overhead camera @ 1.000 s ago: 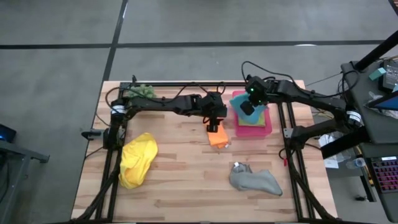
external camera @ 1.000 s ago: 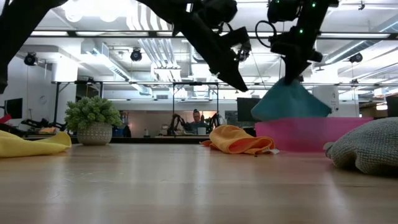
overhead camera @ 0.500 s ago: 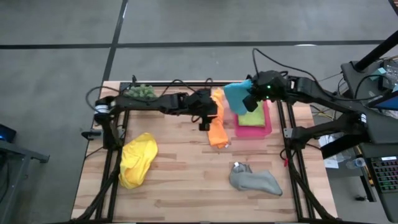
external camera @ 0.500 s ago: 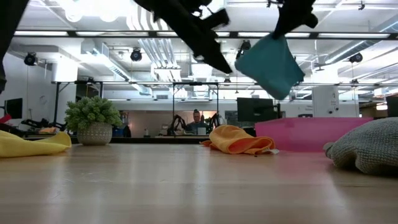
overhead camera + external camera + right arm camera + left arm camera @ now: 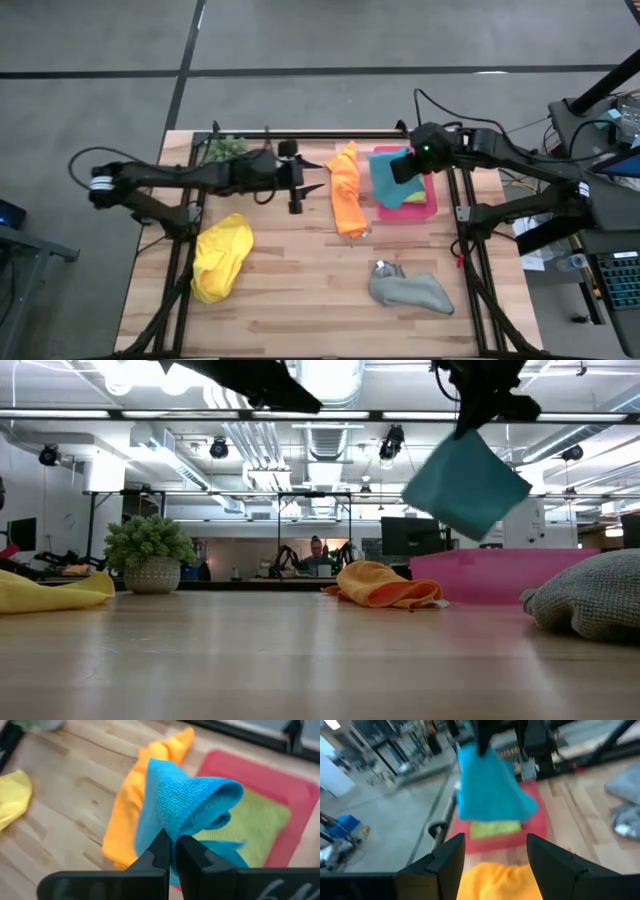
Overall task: Fold microfiber towels
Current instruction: Put the blue microfiber cloth into the pink bin
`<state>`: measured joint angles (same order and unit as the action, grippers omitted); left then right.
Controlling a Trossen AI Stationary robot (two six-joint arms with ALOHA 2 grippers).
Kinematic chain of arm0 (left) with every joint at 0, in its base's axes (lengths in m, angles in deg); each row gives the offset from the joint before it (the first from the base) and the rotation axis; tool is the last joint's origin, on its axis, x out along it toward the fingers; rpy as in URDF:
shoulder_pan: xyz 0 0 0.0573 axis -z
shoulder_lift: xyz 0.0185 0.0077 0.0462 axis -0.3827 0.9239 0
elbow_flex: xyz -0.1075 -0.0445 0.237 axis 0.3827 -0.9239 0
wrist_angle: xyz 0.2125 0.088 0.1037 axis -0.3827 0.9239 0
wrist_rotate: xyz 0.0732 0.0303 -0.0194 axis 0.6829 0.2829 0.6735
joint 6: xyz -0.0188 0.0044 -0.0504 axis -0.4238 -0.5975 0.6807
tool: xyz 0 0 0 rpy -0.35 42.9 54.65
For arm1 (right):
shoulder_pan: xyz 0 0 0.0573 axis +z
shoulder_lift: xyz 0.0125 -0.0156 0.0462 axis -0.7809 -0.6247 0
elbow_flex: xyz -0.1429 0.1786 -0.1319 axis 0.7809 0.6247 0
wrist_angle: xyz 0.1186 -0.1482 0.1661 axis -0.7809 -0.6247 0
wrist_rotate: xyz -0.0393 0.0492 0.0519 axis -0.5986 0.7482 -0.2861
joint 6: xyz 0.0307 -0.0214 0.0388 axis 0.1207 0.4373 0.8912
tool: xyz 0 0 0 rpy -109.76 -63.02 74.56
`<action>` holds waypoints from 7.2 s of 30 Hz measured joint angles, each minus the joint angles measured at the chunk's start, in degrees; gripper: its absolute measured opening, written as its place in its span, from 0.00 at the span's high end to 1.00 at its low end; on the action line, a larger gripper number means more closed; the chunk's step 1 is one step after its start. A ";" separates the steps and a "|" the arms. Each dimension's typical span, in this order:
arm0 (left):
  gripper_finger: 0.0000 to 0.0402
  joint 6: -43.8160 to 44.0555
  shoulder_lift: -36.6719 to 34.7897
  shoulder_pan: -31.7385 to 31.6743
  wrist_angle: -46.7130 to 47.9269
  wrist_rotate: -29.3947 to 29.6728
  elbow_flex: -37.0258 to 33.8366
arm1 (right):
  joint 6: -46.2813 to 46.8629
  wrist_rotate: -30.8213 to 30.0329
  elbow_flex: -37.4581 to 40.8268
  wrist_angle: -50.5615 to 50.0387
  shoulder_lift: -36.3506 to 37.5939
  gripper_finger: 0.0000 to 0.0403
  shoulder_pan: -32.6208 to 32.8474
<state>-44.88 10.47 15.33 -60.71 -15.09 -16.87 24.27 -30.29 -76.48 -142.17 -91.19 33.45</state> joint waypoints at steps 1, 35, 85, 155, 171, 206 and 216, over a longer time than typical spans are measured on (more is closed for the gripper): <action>0.51 0.00 -1.29 0.05 -0.53 0.00 -0.95 | 0.94 -0.14 0.76 0.16 -0.04 0.98 0.00; 0.51 -2.99 -5.17 0.05 -9.27 -0.02 -7.95 | -4.75 -5.30 18.69 12.05 -7.93 0.97 -11.96; 0.51 -7.55 -5.43 -6.39 -7.15 4.46 -9.00 | -32.75 -0.25 21.26 9.65 -13.57 0.39 -17.95; 0.51 -9.60 -6.02 -6.75 -7.21 4.39 -8.82 | -46.44 1.05 20.48 11.04 -17.38 0.40 -23.78; 0.51 -9.60 -6.02 -6.76 -7.22 4.39 -8.82 | -53.30 1.76 26.15 18.94 -18.14 0.40 -24.82; 0.51 -10.91 -6.02 -6.76 -7.28 4.42 -8.85 | -24.81 21.18 10.80 -7.49 -11.17 0.97 -21.27; 0.51 -10.99 -6.02 -6.74 -7.28 4.41 -8.85 | -19.91 20.73 14.99 -6.64 -11.28 0.97 -19.08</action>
<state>-55.87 4.45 8.59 -67.99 -10.67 -25.72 4.36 -9.56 -61.49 -148.81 -102.46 14.37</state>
